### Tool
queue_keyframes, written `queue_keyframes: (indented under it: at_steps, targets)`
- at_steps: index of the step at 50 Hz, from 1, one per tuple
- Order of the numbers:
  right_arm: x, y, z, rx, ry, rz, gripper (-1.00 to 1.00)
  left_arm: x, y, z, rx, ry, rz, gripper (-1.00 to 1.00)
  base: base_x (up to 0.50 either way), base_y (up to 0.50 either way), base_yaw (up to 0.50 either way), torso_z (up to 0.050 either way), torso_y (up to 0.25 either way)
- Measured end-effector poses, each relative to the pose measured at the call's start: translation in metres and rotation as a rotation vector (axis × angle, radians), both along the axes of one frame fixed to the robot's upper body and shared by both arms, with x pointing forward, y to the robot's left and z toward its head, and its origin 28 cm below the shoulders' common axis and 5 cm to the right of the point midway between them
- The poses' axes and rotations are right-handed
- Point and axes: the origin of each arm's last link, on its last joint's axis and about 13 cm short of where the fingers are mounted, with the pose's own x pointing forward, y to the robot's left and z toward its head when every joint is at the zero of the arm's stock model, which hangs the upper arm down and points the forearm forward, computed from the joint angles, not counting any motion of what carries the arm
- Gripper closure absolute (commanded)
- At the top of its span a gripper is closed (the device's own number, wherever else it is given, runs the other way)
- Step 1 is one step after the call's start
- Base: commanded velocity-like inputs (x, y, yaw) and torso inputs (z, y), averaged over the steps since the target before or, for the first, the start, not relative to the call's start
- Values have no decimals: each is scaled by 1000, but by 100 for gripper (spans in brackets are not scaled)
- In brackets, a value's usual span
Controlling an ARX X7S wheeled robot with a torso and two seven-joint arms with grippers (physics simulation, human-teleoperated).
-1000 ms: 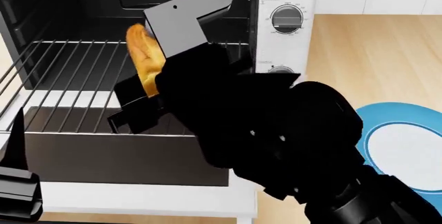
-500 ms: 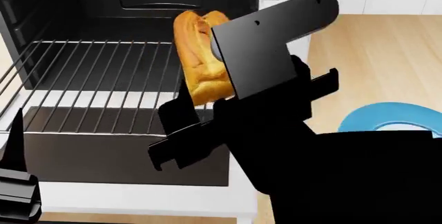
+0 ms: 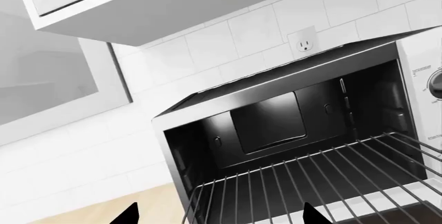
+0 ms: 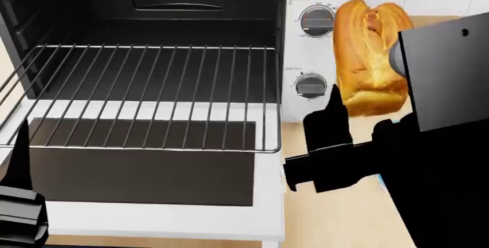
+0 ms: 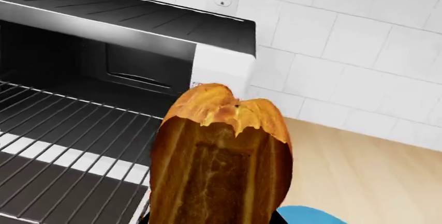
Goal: Pick the bread from the rack and place it on the plate on the counter.
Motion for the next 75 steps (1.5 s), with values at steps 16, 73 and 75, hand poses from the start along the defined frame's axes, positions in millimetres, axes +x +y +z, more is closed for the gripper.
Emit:
queue_keyframes:
  at_steps: [16,73,75]
  targets:
    - [0,-29,-3,-9,50,-145,100,1,0,0,1,2,-3,-100,0,0,0,0,0]
    - [57,-72,-46,-61,357,-321,100,3,-4,-1,10,5,-11,-100,0,0,0,0,0]
    - [59,-72,-47,-64,366,-321,100,3,-4,-1,11,5,-11,-100,0,0,0,0,0]
